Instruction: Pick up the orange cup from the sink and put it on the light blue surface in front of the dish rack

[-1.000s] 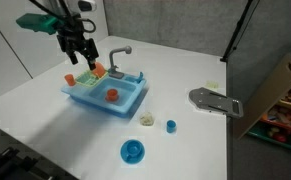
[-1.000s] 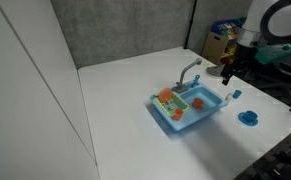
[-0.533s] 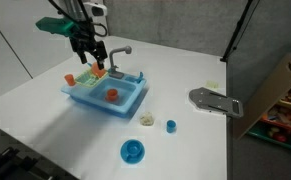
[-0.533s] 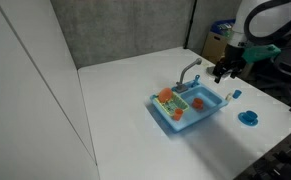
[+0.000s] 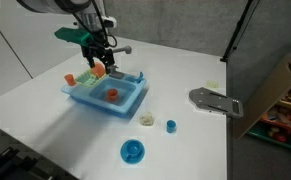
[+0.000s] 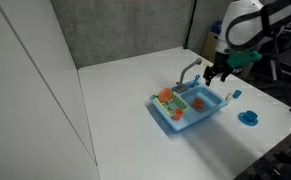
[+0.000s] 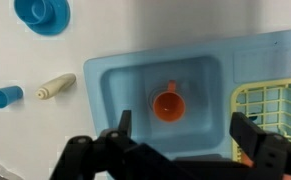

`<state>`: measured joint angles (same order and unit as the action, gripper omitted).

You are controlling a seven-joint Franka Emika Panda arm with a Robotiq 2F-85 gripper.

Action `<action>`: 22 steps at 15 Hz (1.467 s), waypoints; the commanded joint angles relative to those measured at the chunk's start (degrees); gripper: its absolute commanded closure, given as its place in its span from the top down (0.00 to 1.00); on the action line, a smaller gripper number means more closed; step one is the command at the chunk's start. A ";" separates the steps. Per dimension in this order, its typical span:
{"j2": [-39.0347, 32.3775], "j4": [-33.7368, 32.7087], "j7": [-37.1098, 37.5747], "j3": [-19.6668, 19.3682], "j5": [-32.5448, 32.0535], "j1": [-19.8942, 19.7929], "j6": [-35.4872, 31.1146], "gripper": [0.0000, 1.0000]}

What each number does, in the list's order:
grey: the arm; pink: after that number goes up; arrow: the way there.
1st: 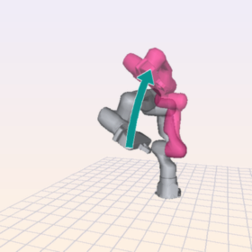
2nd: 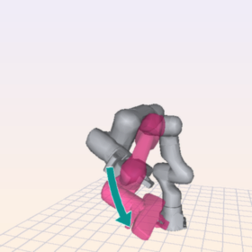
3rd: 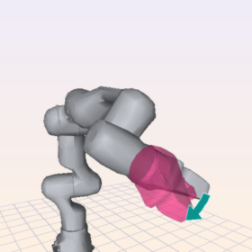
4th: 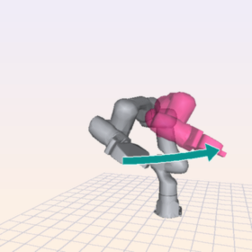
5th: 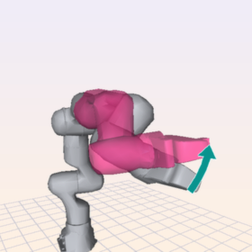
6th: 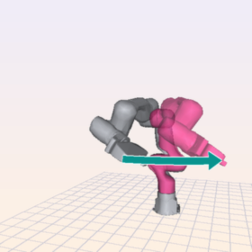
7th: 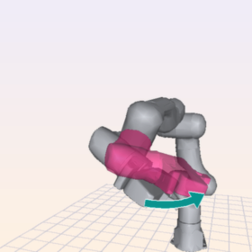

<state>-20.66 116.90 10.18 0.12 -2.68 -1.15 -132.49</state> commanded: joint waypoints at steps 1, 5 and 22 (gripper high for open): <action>-5.11 -4.43 -0.79 -1.04 -0.06 0.89 0.74 1.00; -9.55 -6.38 -1.18 -1.46 -0.27 1.21 0.66 1.00; -19.61 -15.54 -8.07 0.15 0.73 2.25 -1.23 1.00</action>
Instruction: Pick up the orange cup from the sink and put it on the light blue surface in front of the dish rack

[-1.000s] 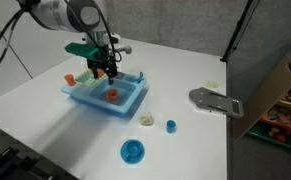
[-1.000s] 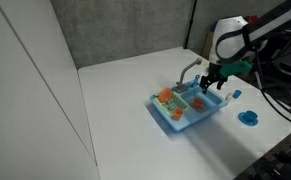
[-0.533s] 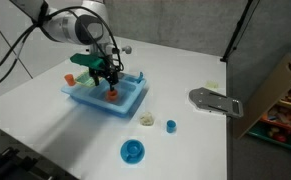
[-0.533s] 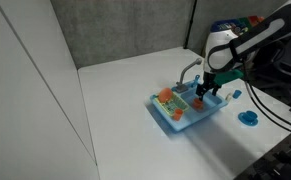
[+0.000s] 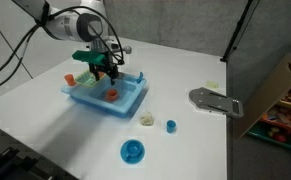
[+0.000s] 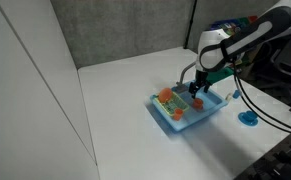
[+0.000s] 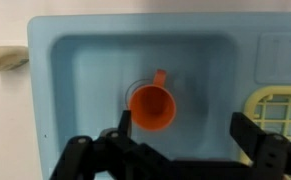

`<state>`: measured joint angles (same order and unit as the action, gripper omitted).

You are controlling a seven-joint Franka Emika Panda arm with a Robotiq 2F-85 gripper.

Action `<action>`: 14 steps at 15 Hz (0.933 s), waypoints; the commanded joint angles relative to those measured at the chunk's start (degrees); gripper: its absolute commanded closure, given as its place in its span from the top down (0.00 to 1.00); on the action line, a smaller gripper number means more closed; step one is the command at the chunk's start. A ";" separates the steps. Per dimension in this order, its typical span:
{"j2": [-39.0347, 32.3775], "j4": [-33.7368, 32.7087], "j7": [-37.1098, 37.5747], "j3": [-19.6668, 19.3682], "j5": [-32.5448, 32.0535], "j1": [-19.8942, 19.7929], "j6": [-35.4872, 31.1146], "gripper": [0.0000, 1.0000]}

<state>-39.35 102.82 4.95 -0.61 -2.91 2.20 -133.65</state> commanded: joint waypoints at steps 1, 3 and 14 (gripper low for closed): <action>-0.26 -0.85 -3.78 1.24 1.44 -1.49 0.38 1.00; -0.24 -0.25 -1.43 0.11 0.45 -0.17 0.08 1.00; -1.14 4.98 -3.26 0.77 1.13 -1.57 -13.65 1.00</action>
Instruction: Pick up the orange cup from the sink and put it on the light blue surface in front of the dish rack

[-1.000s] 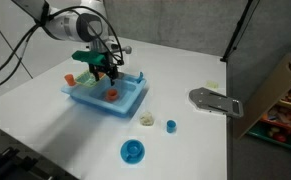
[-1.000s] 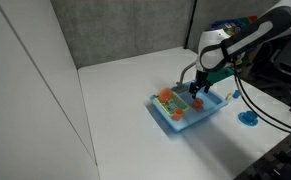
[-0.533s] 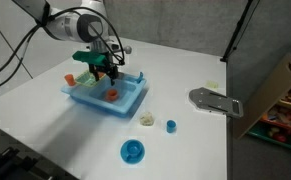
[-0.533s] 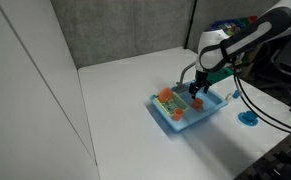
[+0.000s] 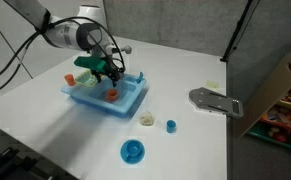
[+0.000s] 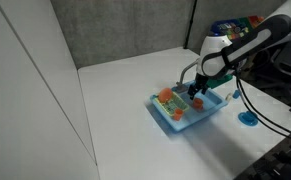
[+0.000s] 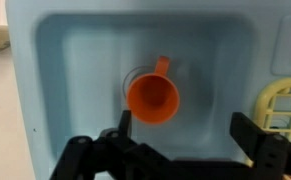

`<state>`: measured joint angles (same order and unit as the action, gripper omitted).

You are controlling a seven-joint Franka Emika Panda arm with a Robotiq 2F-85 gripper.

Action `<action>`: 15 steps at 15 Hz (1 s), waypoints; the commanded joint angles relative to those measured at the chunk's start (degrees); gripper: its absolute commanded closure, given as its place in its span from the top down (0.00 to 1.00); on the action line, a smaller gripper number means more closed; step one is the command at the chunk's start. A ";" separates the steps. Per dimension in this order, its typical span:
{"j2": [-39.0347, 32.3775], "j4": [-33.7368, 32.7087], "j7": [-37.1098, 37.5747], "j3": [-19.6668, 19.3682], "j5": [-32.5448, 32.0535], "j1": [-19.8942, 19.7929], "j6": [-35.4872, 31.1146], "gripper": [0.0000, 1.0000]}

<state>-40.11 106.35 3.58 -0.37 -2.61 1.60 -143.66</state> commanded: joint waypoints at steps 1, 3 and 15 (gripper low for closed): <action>-0.84 1.73 -1.74 0.37 0.66 -0.88 -4.54 1.00; -1.59 1.98 -1.78 0.39 0.64 -0.93 -5.45 1.00; -5.55 0.09 -1.80 0.15 0.14 -0.23 -6.24 1.00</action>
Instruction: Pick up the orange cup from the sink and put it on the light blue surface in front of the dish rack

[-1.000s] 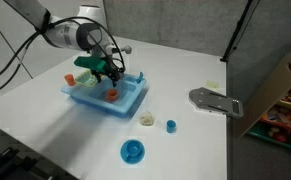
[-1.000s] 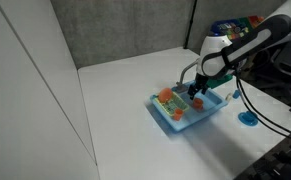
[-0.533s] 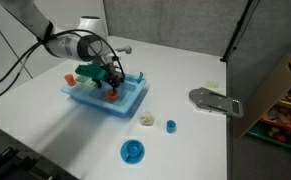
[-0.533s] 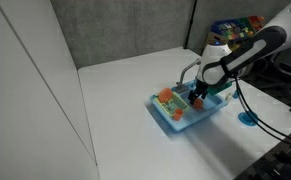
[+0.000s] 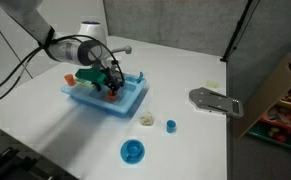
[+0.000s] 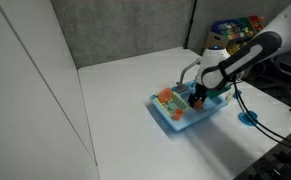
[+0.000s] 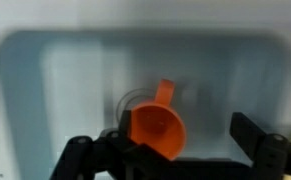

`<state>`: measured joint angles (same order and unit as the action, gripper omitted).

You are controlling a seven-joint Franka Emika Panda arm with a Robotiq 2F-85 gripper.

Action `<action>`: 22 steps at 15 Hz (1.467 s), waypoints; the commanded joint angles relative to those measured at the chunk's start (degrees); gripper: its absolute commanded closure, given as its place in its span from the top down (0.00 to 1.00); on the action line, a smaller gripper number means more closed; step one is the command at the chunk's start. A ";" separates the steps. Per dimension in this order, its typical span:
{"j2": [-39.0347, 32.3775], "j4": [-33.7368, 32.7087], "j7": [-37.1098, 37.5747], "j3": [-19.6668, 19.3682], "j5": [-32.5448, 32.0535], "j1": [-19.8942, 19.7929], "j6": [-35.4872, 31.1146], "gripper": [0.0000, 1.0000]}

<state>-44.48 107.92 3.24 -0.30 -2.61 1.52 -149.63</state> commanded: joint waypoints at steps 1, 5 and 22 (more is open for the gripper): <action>-1.47 -1.81 -1.42 0.07 0.14 -0.12 -0.13 1.00; -2.43 -3.00 -1.11 -0.09 0.03 0.26 0.25 1.00; -1.69 -4.28 -1.15 0.24 0.11 0.93 0.30 0.40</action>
<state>-46.24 104.33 3.18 -0.21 -2.61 2.46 -149.64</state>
